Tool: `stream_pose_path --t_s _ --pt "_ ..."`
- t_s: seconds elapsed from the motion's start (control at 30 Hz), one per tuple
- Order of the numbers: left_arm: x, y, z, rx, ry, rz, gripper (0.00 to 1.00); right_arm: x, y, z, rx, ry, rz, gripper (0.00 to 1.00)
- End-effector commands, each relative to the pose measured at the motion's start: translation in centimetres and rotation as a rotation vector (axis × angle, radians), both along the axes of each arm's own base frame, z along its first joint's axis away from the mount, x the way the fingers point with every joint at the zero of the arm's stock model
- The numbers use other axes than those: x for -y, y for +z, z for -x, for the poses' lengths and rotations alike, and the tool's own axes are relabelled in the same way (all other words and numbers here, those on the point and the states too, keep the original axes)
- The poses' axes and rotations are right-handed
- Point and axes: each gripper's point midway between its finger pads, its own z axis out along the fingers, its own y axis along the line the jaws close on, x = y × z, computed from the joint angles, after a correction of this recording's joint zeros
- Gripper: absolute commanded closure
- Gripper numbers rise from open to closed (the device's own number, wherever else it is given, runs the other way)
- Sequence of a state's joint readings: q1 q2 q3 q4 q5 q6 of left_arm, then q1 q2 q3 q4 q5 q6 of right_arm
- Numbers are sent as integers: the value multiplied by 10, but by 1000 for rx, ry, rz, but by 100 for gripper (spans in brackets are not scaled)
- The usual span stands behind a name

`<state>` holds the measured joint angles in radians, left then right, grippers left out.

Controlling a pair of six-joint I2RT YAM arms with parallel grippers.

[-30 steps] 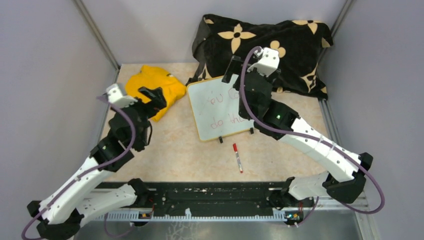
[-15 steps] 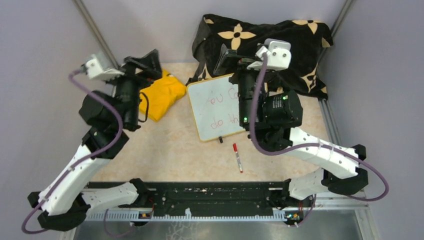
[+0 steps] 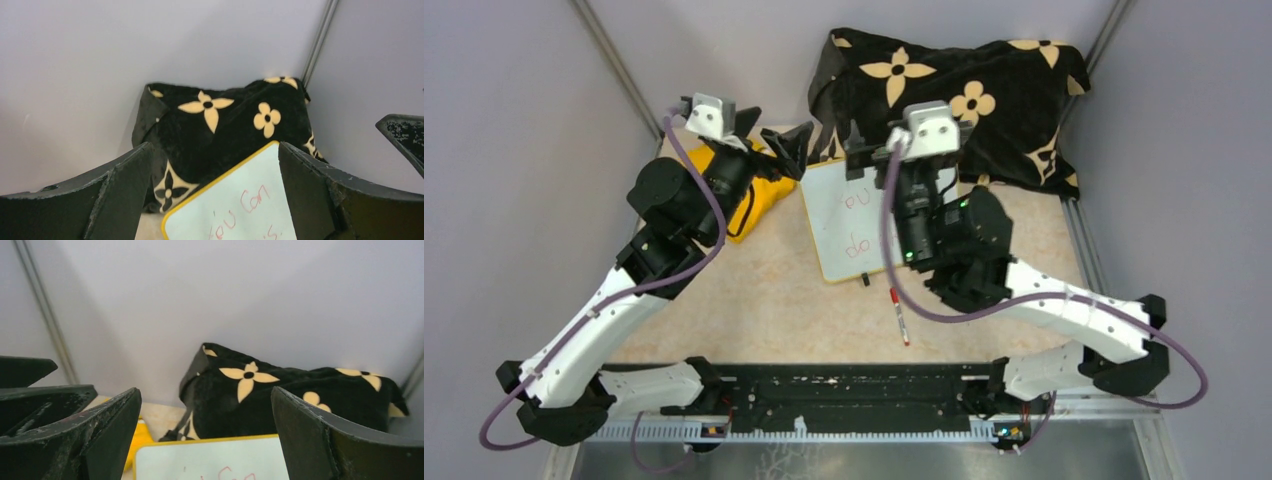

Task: Write a sentence on the whiteboard
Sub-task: Reset both arms

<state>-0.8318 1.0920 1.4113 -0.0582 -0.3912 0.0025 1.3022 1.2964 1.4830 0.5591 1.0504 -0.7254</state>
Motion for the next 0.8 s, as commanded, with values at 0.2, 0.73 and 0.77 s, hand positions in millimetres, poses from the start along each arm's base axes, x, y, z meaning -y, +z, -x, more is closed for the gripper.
stream_pose_path --t_s 0.2,0.73,0.77 --pt "-5 90 18 254 -35 91 1 63 42 4 12 67 -162 1" --pt "-27 154 19 238 33 231 1 146 121 33 179 17 -465 5" --pt "-36 150 18 225 69 248 1 140 118 36 192 69 -467 5"
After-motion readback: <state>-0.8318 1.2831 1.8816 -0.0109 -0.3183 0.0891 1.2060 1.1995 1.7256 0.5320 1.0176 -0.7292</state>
